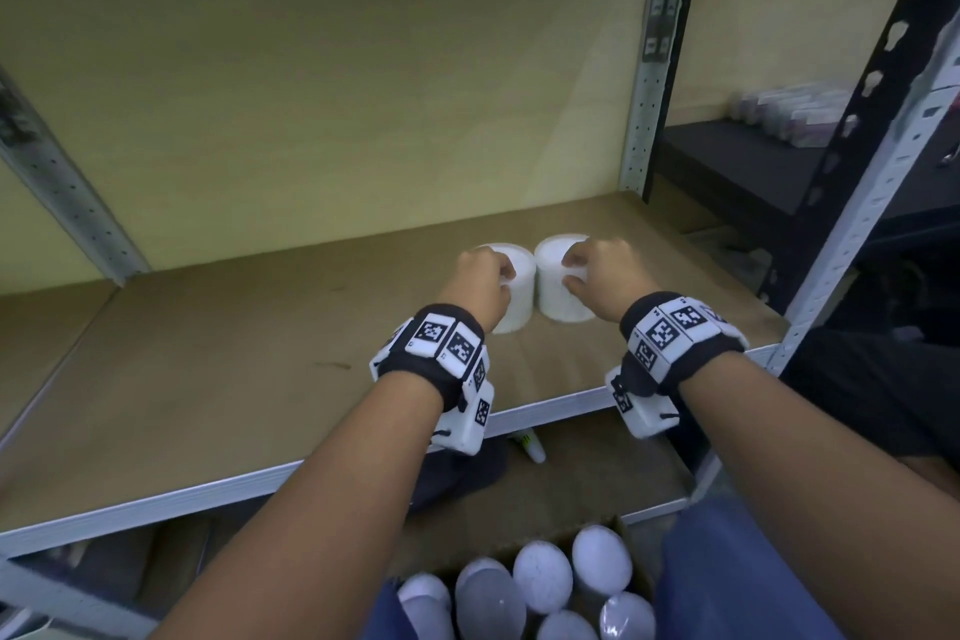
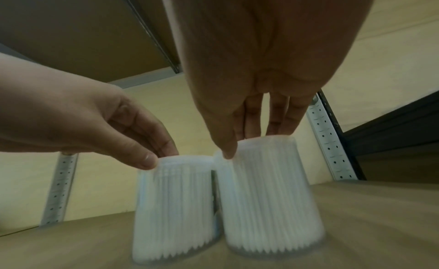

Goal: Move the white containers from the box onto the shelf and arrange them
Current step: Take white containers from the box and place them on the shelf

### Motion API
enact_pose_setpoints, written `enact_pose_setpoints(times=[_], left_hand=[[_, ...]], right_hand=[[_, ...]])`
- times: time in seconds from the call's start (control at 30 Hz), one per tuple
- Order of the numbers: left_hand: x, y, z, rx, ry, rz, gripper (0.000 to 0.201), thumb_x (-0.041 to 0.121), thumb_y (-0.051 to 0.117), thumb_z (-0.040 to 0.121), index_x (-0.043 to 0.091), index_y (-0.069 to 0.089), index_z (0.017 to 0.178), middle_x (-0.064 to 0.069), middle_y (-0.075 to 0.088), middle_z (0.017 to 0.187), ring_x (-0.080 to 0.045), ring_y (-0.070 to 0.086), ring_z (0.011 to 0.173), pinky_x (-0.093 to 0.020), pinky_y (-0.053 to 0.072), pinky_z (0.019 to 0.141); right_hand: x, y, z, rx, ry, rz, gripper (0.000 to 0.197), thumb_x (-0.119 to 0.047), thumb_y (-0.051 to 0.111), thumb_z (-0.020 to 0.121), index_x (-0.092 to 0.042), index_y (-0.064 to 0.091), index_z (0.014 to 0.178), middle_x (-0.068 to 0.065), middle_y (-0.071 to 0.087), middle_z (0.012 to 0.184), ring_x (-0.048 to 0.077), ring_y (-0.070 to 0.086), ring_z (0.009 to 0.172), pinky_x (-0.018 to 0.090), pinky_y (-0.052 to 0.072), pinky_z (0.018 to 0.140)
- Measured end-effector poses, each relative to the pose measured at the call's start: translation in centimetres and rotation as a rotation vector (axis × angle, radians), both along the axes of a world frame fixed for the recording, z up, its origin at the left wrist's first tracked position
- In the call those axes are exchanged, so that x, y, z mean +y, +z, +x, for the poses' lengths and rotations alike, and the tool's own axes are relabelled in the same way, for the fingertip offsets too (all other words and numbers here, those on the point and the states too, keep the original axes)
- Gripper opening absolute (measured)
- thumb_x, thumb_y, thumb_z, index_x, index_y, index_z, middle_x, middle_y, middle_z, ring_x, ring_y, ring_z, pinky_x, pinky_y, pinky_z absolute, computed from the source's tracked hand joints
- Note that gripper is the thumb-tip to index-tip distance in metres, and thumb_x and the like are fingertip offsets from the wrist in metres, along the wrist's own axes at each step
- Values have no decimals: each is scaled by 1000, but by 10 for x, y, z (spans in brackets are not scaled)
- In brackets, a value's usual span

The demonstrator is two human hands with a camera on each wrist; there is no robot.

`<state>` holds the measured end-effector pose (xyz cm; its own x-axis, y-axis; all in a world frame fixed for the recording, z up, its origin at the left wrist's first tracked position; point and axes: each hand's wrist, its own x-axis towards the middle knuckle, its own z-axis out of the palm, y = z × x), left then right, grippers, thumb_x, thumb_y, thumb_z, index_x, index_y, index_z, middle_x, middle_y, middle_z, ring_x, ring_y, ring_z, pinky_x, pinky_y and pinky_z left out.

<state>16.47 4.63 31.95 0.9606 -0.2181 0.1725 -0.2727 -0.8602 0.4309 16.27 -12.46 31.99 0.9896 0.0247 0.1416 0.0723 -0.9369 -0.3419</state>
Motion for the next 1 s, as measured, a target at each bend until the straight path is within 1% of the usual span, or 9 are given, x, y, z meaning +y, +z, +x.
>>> enact_pose_setpoints(times=[0.07, 0.17, 0.27, 0.33, 0.43, 0.5, 0.67, 0.8, 1.0], left_hand=[[-6, 1, 15, 26, 25, -13, 32, 4, 51, 91, 10, 65, 119, -12, 58, 131, -26, 55, 122, -31, 43, 101], [-12, -1, 40, 61, 44, -34, 33, 2, 51, 91, 10, 64, 120, -13, 59, 131, -27, 57, 120, -32, 47, 101], [-17, -2, 63, 85, 58, -51, 32, 3, 52, 91, 11, 64, 120, -12, 59, 132, -27, 58, 119, -32, 46, 102], [-20, -3, 78, 93, 63, -58, 31, 3, 52, 91, 10, 64, 119, -12, 58, 132, -26, 58, 119, -31, 45, 101], [-25, -4, 101, 76, 72, -68, 27, 3, 55, 90, 9, 67, 113, -12, 60, 129, -26, 59, 117, -29, 44, 102], [-28, -4, 114, 71, 86, -74, 25, 4, 56, 90, 9, 68, 111, -12, 60, 129, -26, 59, 117, -29, 45, 103], [-34, -6, 147, 24, 93, -73, 27, 2, 56, 89, 8, 69, 112, -12, 64, 125, -26, 60, 117, -30, 45, 104], [-37, -6, 167, 20, 83, -66, 28, 3, 55, 90, 8, 68, 114, -12, 63, 126, -26, 60, 117, -31, 44, 105], [-43, -8, 188, -23, 71, -61, 28, 1, 54, 90, 7, 67, 114, -12, 63, 126, -25, 58, 118, -30, 44, 104]], right_hand=[[-3, 0, 15, 5, -10, 32, 33, -21, 61, 89, -13, 64, 121, 7, 64, 127, 26, 59, 117, 36, 47, 101], [-8, 1, 40, 18, -24, 70, 34, -20, 63, 89, -12, 64, 121, 7, 63, 128, 24, 59, 118, 32, 46, 102], [-12, 1, 64, 31, -40, 71, 34, -21, 64, 88, -12, 65, 121, 8, 63, 127, 24, 59, 117, 31, 45, 101], [-14, 2, 78, 31, -51, 54, 34, -23, 64, 88, -14, 65, 120, 7, 64, 126, 24, 60, 114, 32, 47, 100], [-16, 3, 98, 39, -66, 32, 33, -23, 63, 88, -16, 65, 120, 7, 62, 128, 24, 60, 113, 32, 47, 97], [-17, 3, 111, 35, -66, 35, 32, -21, 63, 89, -14, 65, 120, 7, 61, 129, 25, 60, 114, 32, 47, 97], [-20, -1, 145, 22, -61, 36, 31, -18, 61, 89, -12, 65, 119, 8, 62, 128, 26, 60, 114, 34, 48, 99], [-22, -2, 165, 0, -50, 31, 31, -18, 60, 90, -9, 64, 120, 10, 62, 128, 26, 58, 116, 35, 47, 102], [-25, -4, 187, -21, -65, 15, 30, -18, 57, 91, -8, 63, 120, 9, 61, 127, 26, 57, 117, 34, 47, 101]])
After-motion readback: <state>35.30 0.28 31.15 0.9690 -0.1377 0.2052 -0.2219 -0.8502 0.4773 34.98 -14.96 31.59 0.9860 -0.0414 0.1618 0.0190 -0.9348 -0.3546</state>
